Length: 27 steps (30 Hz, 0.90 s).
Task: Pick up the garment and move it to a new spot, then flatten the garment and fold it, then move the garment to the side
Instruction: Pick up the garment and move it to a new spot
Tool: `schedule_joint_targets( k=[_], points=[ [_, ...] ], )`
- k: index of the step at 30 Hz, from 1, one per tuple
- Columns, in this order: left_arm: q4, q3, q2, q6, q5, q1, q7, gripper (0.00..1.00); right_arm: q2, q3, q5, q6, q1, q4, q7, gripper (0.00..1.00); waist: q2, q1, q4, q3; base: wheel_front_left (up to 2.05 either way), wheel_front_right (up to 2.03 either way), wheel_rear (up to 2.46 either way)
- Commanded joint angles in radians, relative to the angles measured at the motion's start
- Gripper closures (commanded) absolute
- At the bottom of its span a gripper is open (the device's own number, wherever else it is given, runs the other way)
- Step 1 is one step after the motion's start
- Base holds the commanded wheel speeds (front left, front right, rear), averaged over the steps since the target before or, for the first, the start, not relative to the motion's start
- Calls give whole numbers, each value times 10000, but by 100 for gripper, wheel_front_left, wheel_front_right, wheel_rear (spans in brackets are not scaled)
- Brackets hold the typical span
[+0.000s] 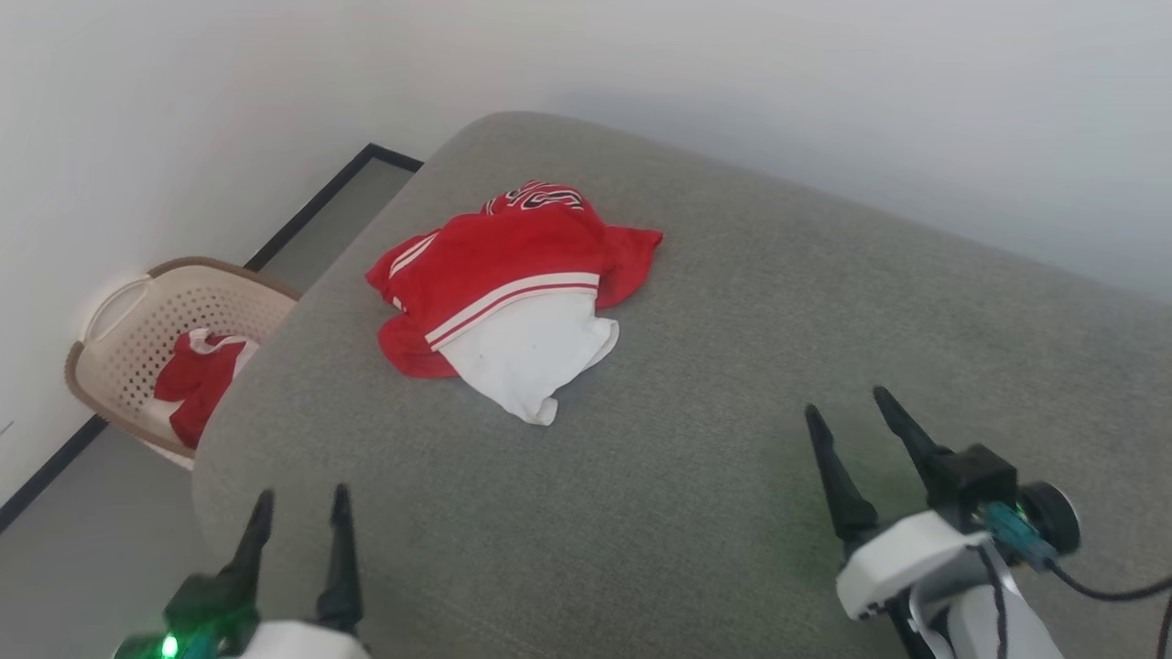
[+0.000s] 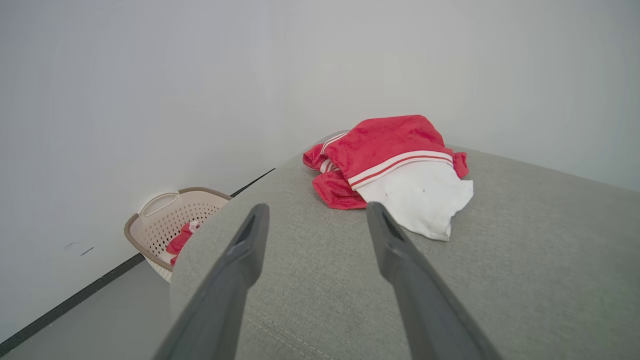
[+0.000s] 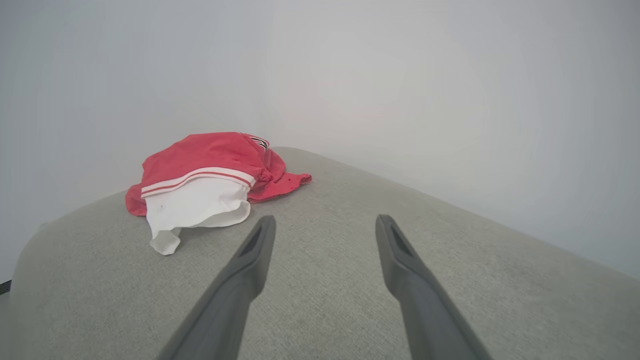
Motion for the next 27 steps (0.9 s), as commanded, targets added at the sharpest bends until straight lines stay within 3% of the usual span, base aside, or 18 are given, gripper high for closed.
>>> schedule_joint_targets(
  k=[1,4,7,14,21,27],
  points=[
    [66,-48,-13,-101,192,-256,-44,0,20,-74,40,-13,151,-69,-30,0,0,0,-60,-52,0,0,0],
    [647,-318,314,-529,403,-936,-45,0,92,-455,-22,-13,532,-286,-30,0,0,0,-248,-176,0,0,0],
    [1323,-619,829,-778,451,-1879,-45,0,161,-574,-130,-12,576,-518,-31,0,0,0,-931,44,0,0,0],
    [3826,-1274,2476,-878,-50,-4400,110,0,224,-727,-194,-15,332,-739,-22,0,0,0,-2707,727,0,0,0],
    [6065,-2823,4100,-885,-2272,-6553,1810,0,316,-946,-56,-13,351,-814,-22,0,0,0,-4027,1157,0,0,0],
    [6897,-3998,5382,-888,-4177,-7300,3494,0,318,-888,40,-15,78,-865,-22,0,0,0,-5020,1611,0,0,0]
  ],
)
